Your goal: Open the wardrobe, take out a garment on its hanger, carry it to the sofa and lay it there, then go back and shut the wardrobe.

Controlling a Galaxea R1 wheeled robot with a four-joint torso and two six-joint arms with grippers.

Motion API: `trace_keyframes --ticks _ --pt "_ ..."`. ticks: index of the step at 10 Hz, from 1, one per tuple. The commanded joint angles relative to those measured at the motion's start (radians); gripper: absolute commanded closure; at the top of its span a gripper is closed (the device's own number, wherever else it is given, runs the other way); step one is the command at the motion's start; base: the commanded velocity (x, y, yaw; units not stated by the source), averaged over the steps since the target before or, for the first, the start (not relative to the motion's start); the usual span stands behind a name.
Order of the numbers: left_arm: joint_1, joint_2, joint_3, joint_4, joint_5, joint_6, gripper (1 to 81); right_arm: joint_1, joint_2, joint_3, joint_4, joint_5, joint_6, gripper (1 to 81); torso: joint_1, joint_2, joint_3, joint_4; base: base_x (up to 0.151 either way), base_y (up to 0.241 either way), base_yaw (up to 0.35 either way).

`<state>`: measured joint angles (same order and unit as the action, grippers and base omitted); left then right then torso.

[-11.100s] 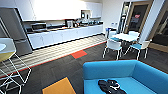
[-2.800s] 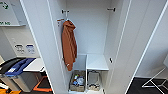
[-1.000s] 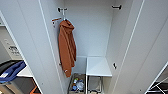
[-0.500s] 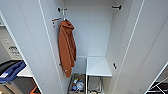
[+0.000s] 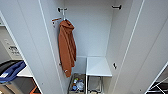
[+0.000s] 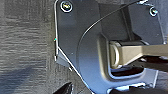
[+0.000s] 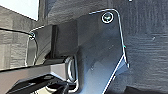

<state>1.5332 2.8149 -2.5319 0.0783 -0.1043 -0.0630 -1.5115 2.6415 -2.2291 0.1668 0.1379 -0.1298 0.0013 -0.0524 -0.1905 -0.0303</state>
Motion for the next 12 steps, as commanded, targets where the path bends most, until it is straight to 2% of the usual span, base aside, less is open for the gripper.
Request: trace_keyframes --ticks 1,3,5,7,10,11,12 --pt "-0.078 -0.177 0.239 -0.009 0.018 0.025 1.0 0.091 -0.186 0.163 0.112 -0.03 0.004 1.0 0.0 0.0 0.0 0.0 0.0 0.0 0.0" --pt "-0.115 -0.324 0.416 -0.005 0.015 0.022 1.0 0.142 -0.263 0.2 0.146 -0.03 0.004 1.0 0.0 0.0 0.0 0.0 0.0 0.0 0.0" --pt "-0.136 -0.451 0.507 -0.011 -0.081 0.011 1.0 0.205 -0.336 0.229 0.168 -0.03 0.006 1.0 0.0 0.0 0.0 0.0 0.0 0.0 0.0" --pt "-0.173 -0.604 0.62 -0.023 -0.115 -0.015 1.0 0.291 -0.422 0.266 0.169 -0.029 0.006 1.0 0.0 0.0 0.0 0.0 0.0 0.0 0.0" --pt "-0.251 -0.783 0.622 -0.023 -0.117 -0.161 1.0 0.415 -0.511 0.211 0.195 -0.015 0.01 1.0 0.0 0.0 0.0 0.0 0.0 0.0 0.0" --pt "-0.276 -0.828 0.621 -0.023 -0.115 -0.193 1.0 0.45 -0.535 0.2 0.207 -0.014 0.021 1.0 0.0 0.0 0.0 0.0 0.0 0.0 0.0" --pt "-0.3 -0.881 0.624 -0.023 -0.112 -0.242 1.0 0.484 -0.558 0.173 0.211 -0.017 0.056 1.0 0.0 0.0 0.0 0.0 0.0 0.0 0.0"
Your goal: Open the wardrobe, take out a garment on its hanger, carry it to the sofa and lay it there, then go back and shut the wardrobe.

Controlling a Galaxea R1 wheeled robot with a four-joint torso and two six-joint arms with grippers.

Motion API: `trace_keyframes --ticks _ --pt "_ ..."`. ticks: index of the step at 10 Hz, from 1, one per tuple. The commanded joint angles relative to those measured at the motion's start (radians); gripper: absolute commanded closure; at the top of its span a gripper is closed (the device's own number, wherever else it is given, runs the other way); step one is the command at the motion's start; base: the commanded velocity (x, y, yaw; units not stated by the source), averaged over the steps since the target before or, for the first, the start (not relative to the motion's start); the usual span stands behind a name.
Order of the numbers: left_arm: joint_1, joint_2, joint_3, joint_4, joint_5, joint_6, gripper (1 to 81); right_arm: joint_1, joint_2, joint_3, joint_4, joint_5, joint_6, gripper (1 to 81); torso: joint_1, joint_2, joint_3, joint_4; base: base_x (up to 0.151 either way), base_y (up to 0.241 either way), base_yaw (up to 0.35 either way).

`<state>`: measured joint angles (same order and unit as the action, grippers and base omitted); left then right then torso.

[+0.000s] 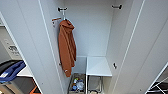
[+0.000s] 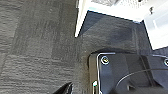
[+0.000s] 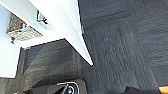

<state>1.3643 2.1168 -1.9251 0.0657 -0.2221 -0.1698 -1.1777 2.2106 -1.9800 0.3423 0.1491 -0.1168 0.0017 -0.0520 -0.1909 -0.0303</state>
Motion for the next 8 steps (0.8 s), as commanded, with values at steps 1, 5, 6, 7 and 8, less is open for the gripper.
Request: trace_keyframes --ticks 1,5,6,7,8 --pt "-0.159 -0.222 0.014 -0.011 0.006 -0.169 1.0 0.179 -0.142 -0.104 0.033 -0.031 0.082 1.0 0.0 0.0 0.0 0.0 0.0 0.0 0.0" --pt "-0.357 -0.38 0.014 -0.011 0.033 -0.306 1.0 0.351 -0.237 -0.144 0.037 -0.083 0.192 1.0 0.0 0.0 -0.001 0.0 0.0 0.0 0.0" --pt "-0.455 -0.399 0.009 -0.009 0.122 -0.315 1.0 0.406 -0.259 -0.135 0.037 -0.126 0.245 1.0 0.0 0.0 -0.001 0.0 0.0 0.0 0.0" --pt "-0.561 -0.392 0.014 -0.001 0.237 -0.315 1.0 0.46 -0.265 -0.112 0.037 -0.164 0.276 1.0 0.0 0.0 -0.002 0.0 0.0 0.0 0.0" --pt "-0.665 -0.366 0.024 0.0 0.346 -0.315 1.0 0.497 -0.268 -0.083 0.04 -0.187 0.311 1.0 0.0 0.001 -0.002 0.0 0.0 0.0 0.0"
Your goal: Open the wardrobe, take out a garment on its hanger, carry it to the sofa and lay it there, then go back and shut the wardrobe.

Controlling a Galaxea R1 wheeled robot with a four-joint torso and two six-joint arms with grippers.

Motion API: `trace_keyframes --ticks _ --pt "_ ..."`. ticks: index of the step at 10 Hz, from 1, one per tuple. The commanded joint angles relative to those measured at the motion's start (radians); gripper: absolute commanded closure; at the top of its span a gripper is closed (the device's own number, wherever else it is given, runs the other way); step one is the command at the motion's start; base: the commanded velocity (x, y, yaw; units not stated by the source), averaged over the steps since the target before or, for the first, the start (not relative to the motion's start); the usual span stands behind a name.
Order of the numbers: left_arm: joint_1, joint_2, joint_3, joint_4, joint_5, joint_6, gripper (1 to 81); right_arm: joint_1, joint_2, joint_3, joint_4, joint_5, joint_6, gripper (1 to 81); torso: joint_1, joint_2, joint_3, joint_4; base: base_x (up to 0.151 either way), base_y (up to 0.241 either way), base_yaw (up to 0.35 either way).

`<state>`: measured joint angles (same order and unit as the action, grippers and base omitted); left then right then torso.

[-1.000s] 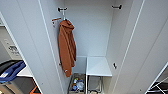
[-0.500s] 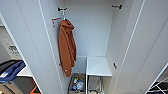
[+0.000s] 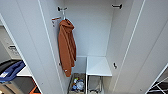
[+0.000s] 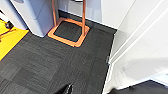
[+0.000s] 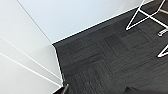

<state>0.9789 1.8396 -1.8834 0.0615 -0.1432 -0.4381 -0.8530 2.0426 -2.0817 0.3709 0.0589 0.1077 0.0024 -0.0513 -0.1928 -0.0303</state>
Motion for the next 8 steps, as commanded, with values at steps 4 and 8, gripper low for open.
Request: trace_keyframes --ticks 4,8 --pt "-0.568 0.041 0.075 -0.078 0.486 -0.047 1.0 0.261 -0.095 0.138 0.011 -0.139 0.205 1.0 0.001 0.001 0.0 0.0 0.0 0.0 0.0" --pt "-0.61 0.32 0.081 -0.126 0.53 -0.047 1.0 0.24 -0.06 0.347 0.01 -0.139 0.227 1.0 0.001 0.002 -0.001 0.0 0.0 0.0 0.0"
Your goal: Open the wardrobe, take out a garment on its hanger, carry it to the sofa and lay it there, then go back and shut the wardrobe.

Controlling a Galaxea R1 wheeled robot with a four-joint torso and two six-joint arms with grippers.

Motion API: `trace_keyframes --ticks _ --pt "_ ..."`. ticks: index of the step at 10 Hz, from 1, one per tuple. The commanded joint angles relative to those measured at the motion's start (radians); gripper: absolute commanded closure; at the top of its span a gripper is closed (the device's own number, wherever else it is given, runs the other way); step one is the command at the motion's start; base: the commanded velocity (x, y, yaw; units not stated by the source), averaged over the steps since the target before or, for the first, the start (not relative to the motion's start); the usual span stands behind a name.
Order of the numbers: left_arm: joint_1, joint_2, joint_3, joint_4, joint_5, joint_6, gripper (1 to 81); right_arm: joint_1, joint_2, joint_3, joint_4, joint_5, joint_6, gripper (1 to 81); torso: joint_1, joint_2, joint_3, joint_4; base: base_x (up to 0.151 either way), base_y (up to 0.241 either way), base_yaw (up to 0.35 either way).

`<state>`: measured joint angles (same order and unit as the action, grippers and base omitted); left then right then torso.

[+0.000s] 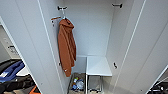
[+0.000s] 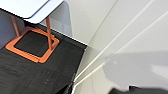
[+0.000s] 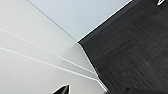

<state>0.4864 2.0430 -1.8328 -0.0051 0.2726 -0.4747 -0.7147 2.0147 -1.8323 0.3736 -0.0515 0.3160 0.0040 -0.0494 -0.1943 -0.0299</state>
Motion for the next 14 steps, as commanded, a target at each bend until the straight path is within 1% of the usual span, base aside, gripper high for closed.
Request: trace_keyframes --ticks 1,3,5,6,9,11,12,14 --pt "-0.117 0.194 0.026 -0.056 0.114 -0.012 1.0 0.085 -0.017 0.163 0.004 -0.024 0.017 1.0 0.0 0.0 0.0 0.0 0.0 0.0 0.0" --pt "-0.082 0.331 0.02 -0.046 0.109 -0.01 1.0 0.05 0.041 0.274 -0.01 -0.011 0.0 1.0 0.001 0.0 0.0 0.0 0.0 0.0 0.0" --pt "-0.039 0.427 -0.032 -0.042 0.105 -0.006 1.0 -0.002 0.129 0.349 -0.016 0.005 -0.005 1.0 0.001 0.001 -0.001 0.0 0.0 0.0 0.0" --pt "-0.021 0.459 -0.06 -0.044 0.103 -0.004 1.0 -0.019 0.176 0.36 -0.042 0.007 -0.018 1.0 0.001 0.001 -0.001 0.0 0.0 0.0 0.0" --pt "0.051 0.542 -0.135 -0.046 0.1 0.002 1.0 -0.032 0.314 0.383 -0.125 0.007 -0.02 1.0 0.002 0.002 -0.002 0.0 0.0 0.0 0.0" --pt "0.146 0.551 -0.138 -0.015 0.094 0.037 1.0 -0.033 0.432 0.302 -0.159 -0.001 -0.02 1.0 0.003 0.002 -0.002 0.0 0.0 0.0 0.0" --pt "0.211 0.551 -0.143 0.025 0.074 0.057 1.0 -0.062 0.48 0.219 -0.18 -0.01 -0.018 1.0 0.003 0.002 -0.002 0.0 0.0 0.0 0.0" --pt "0.35 0.557 -0.172 0.121 0.019 0.067 1.0 -0.15 0.522 0.081 -0.238 -0.014 -0.018 1.0 0.003 0.002 -0.002 0.0 0.0 0.0 0.0"
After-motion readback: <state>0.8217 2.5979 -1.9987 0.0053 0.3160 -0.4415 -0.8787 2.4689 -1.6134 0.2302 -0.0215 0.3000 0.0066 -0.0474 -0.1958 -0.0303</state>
